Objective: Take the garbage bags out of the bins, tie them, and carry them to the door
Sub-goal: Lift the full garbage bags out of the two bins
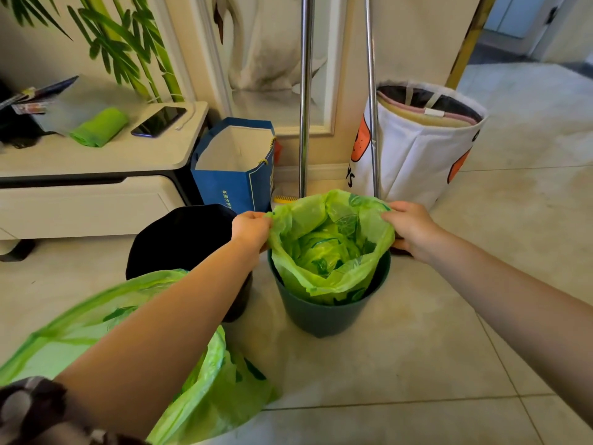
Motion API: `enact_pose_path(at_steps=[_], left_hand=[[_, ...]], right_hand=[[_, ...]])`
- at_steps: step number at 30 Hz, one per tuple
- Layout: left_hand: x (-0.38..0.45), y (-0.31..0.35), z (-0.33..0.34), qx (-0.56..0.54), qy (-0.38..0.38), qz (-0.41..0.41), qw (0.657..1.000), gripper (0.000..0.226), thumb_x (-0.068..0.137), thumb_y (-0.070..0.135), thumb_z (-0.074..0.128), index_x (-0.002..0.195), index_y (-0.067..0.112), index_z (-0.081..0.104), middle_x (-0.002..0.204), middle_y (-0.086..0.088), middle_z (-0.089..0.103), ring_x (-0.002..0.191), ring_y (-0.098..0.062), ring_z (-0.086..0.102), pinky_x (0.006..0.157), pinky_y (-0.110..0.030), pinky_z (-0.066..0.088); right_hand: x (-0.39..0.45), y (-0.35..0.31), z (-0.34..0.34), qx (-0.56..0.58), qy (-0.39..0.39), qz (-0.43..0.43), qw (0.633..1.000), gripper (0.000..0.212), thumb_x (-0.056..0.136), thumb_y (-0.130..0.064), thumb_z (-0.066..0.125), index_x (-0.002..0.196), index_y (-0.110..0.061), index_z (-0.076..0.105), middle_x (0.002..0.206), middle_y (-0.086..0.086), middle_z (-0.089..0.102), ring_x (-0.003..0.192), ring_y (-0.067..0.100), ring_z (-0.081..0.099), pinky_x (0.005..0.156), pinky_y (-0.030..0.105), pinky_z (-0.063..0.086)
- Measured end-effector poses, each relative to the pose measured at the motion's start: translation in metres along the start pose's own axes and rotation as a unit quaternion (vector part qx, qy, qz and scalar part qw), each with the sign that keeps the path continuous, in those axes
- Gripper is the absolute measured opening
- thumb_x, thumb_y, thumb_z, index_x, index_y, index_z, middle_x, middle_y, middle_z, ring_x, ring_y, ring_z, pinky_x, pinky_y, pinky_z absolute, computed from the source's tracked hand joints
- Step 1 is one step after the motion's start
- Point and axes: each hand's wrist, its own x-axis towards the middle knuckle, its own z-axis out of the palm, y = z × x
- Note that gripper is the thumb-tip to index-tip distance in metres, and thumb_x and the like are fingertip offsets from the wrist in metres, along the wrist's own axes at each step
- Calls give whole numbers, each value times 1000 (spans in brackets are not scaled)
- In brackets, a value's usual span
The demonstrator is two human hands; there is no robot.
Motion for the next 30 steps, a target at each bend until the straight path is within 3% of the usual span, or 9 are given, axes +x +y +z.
enact_pose_path(at_steps=[2, 5, 8, 13, 15, 18, 22, 25, 30], left_hand=[[-3, 8, -4, -10, -2, 13, 1000, 20, 88, 0, 54, 77, 16, 55, 84, -10, 60, 79, -27, 62, 76, -43, 58], [-6, 10, -21, 25, 24, 41, 999, 18, 89, 1, 50, 79, 16, 51, 93, -14, 58, 83, -29, 63, 64, -41, 59], [-5, 5, -50, 50, 77, 28, 995, 11, 91, 3, 45, 92, 10, 53, 103, -16, 54, 93, -35, 61, 66, -45, 60], [-13, 4, -73, 60, 49, -43, 996, 13, 96, 0, 40, 91, 5, 50, 96, -22, 57, 69, -40, 68, 55, -47, 61], [-19, 8, -71, 47, 46, -54, 996, 19, 94, -3, 43, 108, 2, 56, 101, -24, 59, 79, -49, 68, 64, -51, 60], [-26, 21, -66, 34, 38, -13, 999, 20, 88, -9, 54, 102, -2, 67, 111, -28, 63, 87, -47, 67, 74, -51, 58], [-31, 51, -61, 38, 22, 32, 999, 17, 89, -8, 55, 99, -3, 67, 110, -27, 64, 82, -42, 68, 66, -43, 58], [-36, 74, -66, 33, 37, 66, 997, 16, 89, -8, 53, 97, -2, 65, 111, -26, 62, 79, -39, 68, 58, -39, 57], [-47, 110, -88, 33, 46, 133, 990, 29, 90, -12, 44, 108, -3, 63, 116, -25, 61, 86, -36, 66, 69, -37, 57]], right_hand=[[-6, -6, -3, 7, -5, -15, 1000, 21, 91, -8, 50, 102, -21, 62, 83, 5, 66, 71, 23, 63, 62, 33, 55], [-14, -8, -16, 3, 14, -24, 1000, 21, 91, -7, 45, 88, -19, 62, 75, 5, 66, 63, 21, 63, 56, 30, 53], [-20, -3, -37, 3, 51, -11, 999, 22, 93, -4, 41, 105, -10, 60, 85, 12, 65, 61, 24, 62, 57, 36, 57], [-31, 0, -56, -7, 63, 18, 998, 28, 96, 2, 38, 119, 1, 53, 105, 23, 60, 64, 32, 64, 50, 36, 58], [-35, -3, -55, -8, 53, 16, 998, 25, 95, 2, 42, 116, 6, 56, 104, 25, 63, 67, 32, 66, 50, 33, 59], [-39, -12, -53, 8, 61, -9, 998, 14, 92, 0, 53, 102, 7, 60, 106, 26, 65, 76, 36, 68, 66, 38, 60], [-43, -40, -50, 7, 113, -71, 991, 12, 91, -2, 57, 80, -5, 62, 101, 21, 66, 78, 33, 67, 73, 38, 58], [-47, -67, -50, 13, 133, -106, 985, 9, 91, -3, 56, 86, -8, 62, 97, 15, 64, 80, 31, 67, 74, 37, 57], [-65, -110, -51, 33, 149, -174, 973, 25, 92, -5, 54, 115, 0, 63, 110, 16, 64, 95, 34, 66, 81, 41, 57]])
